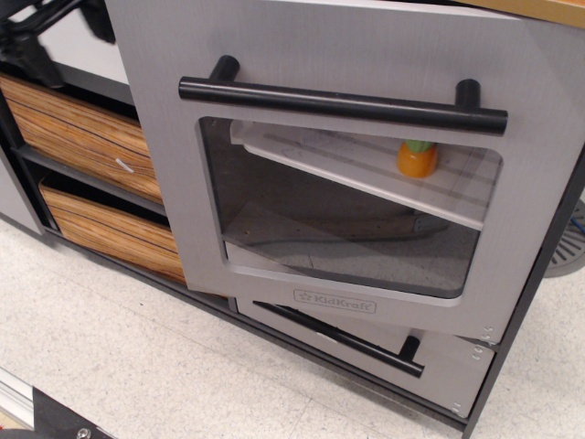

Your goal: Open oven

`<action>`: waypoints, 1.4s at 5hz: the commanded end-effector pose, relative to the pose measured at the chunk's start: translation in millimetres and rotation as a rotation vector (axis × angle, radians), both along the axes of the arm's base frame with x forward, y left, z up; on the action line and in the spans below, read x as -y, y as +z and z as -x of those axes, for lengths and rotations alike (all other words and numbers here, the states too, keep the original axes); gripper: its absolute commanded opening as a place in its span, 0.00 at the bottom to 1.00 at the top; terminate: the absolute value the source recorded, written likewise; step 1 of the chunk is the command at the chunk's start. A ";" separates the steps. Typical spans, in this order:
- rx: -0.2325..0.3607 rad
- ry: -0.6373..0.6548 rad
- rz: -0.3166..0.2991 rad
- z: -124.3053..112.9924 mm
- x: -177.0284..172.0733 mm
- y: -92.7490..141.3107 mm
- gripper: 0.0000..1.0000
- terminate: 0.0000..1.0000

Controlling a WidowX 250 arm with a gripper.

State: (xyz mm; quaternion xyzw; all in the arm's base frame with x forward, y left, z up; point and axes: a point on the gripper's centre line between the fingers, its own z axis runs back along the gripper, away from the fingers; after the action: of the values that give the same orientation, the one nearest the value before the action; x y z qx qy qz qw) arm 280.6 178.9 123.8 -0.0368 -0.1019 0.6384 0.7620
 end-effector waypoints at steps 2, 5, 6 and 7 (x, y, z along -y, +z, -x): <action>-0.154 -0.320 -0.128 73.3 -18.1 15.6 1.00 0.00; -0.204 -0.698 -0.141 117.9 11.4 4.1 1.00 0.00; -0.155 -0.551 -0.148 101.0 9.9 6.8 1.00 0.00; -0.193 -0.700 -0.040 106.9 57.2 -5.3 1.00 0.00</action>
State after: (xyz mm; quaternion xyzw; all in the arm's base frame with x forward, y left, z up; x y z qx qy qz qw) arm 168.3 91.6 95.9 -0.0040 -0.0054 0.3319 0.9433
